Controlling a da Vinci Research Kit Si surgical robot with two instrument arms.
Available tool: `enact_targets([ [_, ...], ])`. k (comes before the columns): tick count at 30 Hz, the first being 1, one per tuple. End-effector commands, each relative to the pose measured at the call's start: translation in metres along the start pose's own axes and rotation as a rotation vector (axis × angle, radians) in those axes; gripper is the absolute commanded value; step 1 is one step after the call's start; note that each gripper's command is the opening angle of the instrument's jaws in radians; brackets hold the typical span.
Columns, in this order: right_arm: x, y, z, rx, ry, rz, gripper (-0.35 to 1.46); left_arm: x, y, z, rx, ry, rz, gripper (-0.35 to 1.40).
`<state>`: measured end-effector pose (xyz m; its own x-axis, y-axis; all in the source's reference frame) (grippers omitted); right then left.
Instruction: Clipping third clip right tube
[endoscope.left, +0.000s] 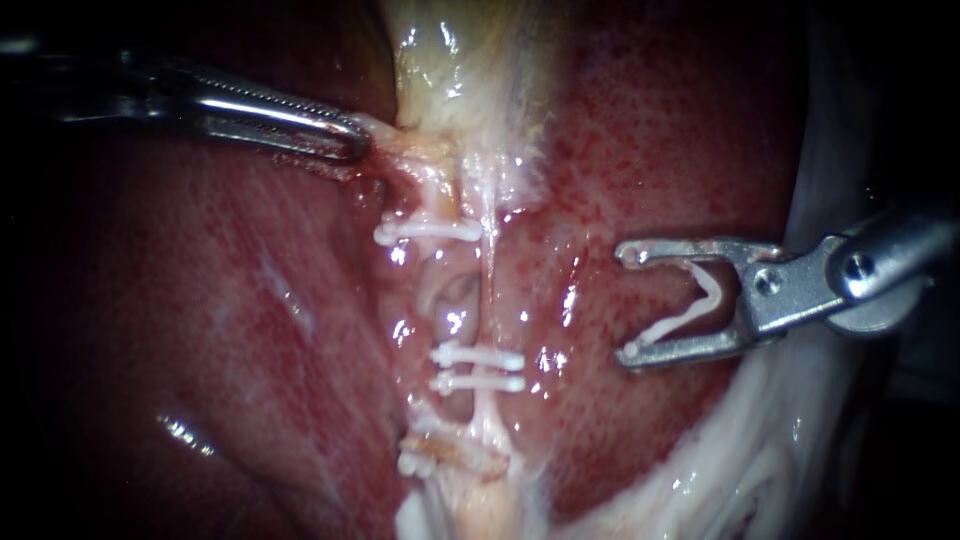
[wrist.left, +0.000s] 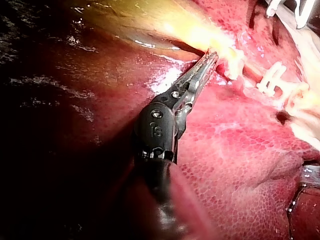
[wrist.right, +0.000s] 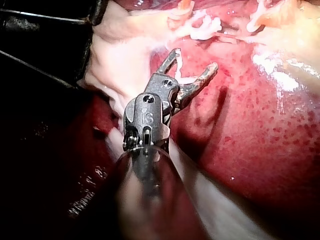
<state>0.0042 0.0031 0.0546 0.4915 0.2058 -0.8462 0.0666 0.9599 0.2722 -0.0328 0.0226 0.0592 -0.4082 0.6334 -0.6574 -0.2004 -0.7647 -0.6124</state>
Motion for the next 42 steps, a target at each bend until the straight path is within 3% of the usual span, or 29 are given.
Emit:
enact_targets([
  [1,0.0000,0.0000,0.0000,0.000,0.000,0.000,0.50,0.0003,0.0001,-0.0004,0.003,0.001,-0.002,-0.35],
  [5,0.0001,0.0001,0.0000,0.009,0.001,0.001,0.50,0.0031,0.0007,-0.0044,0.029,0.027,0.000,-0.35],
  [10,0.0004,0.0003,0.0002,0.016,0.029,0.005,0.50,0.0035,0.0013,-0.0067,0.043,0.038,0.006,-0.35],
  [13,0.0010,0.0005,0.0009,0.037,0.066,0.021,0.50,0.0034,0.0012,-0.0068,0.044,0.038,0.006,-0.35],
  [24,0.0018,0.0024,0.0067,0.107,0.185,0.298,0.50,0.0036,0.0014,-0.0066,0.047,0.038,0.005,-0.35],
  [32,0.0006,0.0046,0.0110,0.154,0.241,0.450,0.50,0.0036,0.0015,-0.0066,0.047,0.038,0.005,-0.35],
  [42,-0.0011,0.0051,0.0155,0.235,0.286,0.550,0.50,0.0036,0.0015,-0.0065,0.047,0.038,0.005,-0.35],
])
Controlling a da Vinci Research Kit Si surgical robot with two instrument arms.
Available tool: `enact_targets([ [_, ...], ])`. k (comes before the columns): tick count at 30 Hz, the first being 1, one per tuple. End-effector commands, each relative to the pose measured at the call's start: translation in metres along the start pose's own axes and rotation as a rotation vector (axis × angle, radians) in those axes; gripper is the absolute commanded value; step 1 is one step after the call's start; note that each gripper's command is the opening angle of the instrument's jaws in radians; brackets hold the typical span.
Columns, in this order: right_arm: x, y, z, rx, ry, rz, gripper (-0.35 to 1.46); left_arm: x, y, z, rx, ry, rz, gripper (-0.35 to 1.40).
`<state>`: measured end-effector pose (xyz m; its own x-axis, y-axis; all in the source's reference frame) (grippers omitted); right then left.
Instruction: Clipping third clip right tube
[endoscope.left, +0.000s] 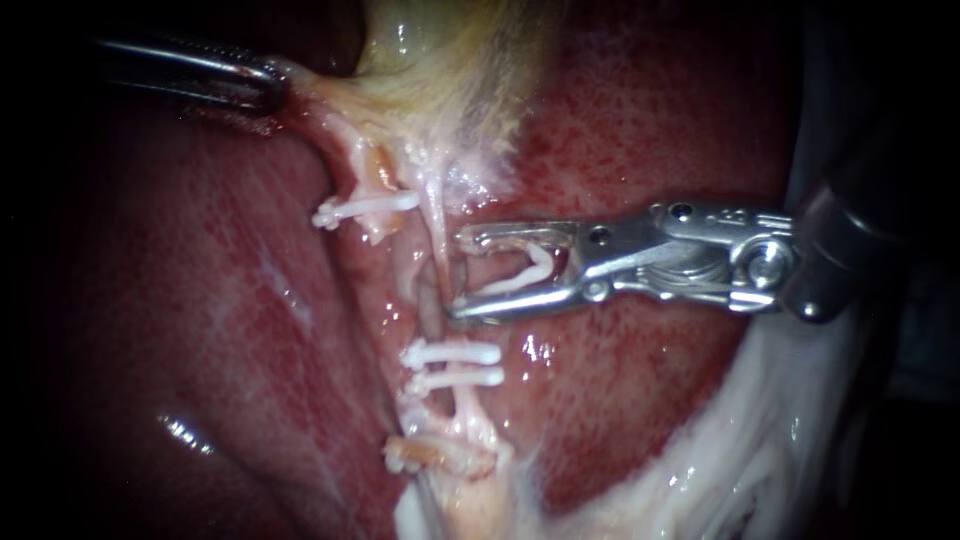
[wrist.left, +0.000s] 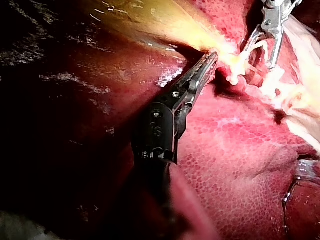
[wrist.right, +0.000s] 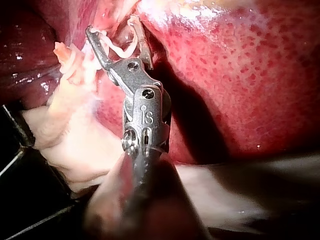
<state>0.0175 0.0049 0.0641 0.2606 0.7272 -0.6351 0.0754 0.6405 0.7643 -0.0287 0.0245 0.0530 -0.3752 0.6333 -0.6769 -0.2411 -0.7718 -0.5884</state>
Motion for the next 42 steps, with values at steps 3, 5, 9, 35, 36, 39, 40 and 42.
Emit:
enact_targets([
  [3,0.0001,0.0003,0.0011,0.021,0.023,0.023,0.50,0.0000,0.0000,0.0000,0.000,0.000,0.000,-0.35],
  [5,0.0003,0.0005,0.0017,0.034,0.040,0.032,0.50,0.0001,0.0000,0.0001,0.000,0.000,0.000,-0.35],
  [9,0.0007,0.0008,0.0026,0.074,0.090,0.071,0.50,0.0000,0.0000,0.0001,0.000,0.000,0.000,-0.35],
  [35,0.0038,-0.0022,0.0003,0.200,0.189,0.152,0.06,0.0000,0.0000,0.0001,-0.001,0.000,0.000,-0.35],
  [36,0.0039,-0.0022,0.0002,0.201,0.189,0.158,-0.01,0.0000,0.0000,0.0001,-0.001,0.000,0.000,-0.35],
  [39,0.0040,-0.0023,0.0001,0.203,0.188,0.165,-0.22,0.0000,0.0000,0.0000,-0.001,0.000,0.000,-0.35],
  [40,0.0040,-0.0023,0.0000,0.204,0.188,0.171,-0.27,0.0000,0.0000,0.0000,-0.001,0.000,0.000,-0.35],
  [42,0.0040,-0.0023,0.0000,0.204,0.188,0.171,-0.35,0.0000,0.0000,0.0000,-0.001,0.000,0.000,-0.35],
])
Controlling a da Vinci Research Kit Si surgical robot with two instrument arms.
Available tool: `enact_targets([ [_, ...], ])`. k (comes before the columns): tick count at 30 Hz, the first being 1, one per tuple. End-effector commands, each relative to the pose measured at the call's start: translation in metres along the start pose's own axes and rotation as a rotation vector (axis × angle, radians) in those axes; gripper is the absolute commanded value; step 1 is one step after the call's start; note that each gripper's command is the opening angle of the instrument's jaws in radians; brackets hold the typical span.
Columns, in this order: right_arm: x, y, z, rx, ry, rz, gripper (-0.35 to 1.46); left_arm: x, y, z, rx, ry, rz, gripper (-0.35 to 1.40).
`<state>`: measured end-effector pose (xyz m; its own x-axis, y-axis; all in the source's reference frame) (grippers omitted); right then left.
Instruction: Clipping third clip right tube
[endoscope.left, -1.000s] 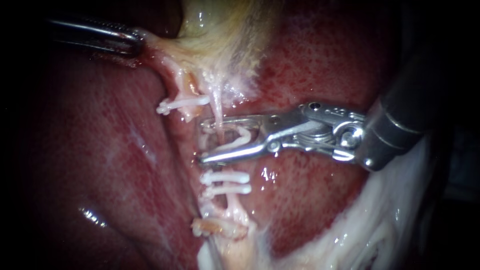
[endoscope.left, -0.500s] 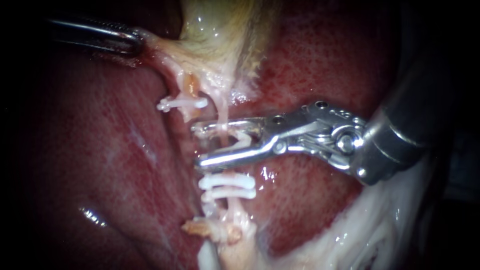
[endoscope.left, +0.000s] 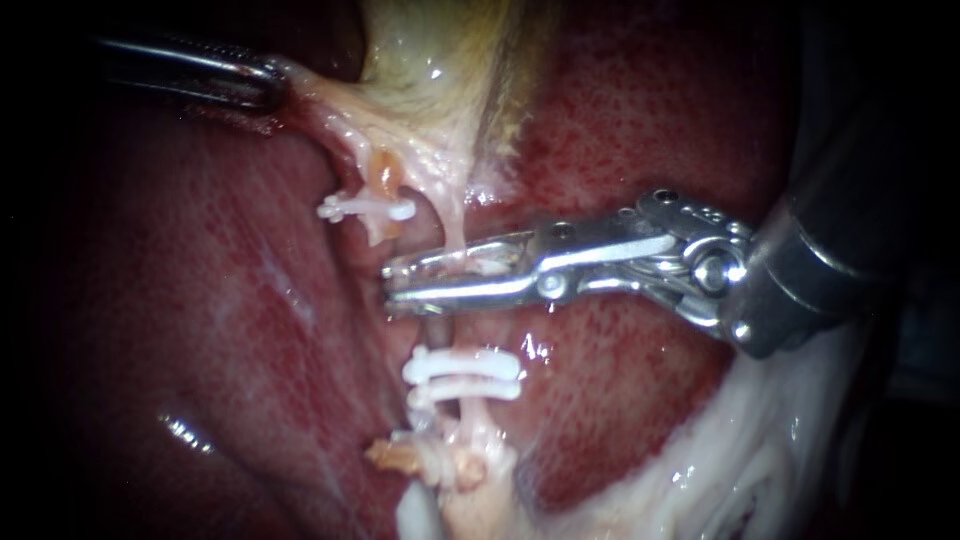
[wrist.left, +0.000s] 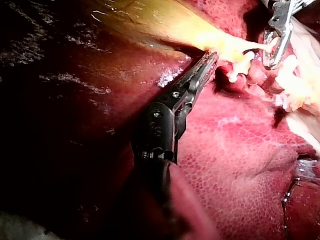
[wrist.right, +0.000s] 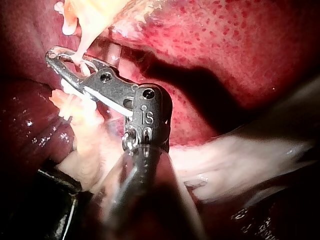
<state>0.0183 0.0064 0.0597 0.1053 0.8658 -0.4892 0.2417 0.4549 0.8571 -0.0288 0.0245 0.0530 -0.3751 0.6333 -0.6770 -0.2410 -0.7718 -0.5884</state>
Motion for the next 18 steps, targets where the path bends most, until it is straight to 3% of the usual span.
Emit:
enact_targets([
  [1,0.0000,0.0000,0.0000,0.001,0.000,0.005,-0.35,0.0000,0.0000,0.0000,-0.001,0.000,0.000,-0.35],
  [5,0.0000,0.0000,-0.0001,0.000,0.001,0.058,-0.35,0.0000,0.0000,0.0000,0.000,0.000,0.000,-0.35],
  [18,-0.0002,0.0005,-0.0002,0.012,-0.013,0.063,-0.35,0.0001,0.0000,0.0001,0.000,0.000,0.000,-0.35],
])
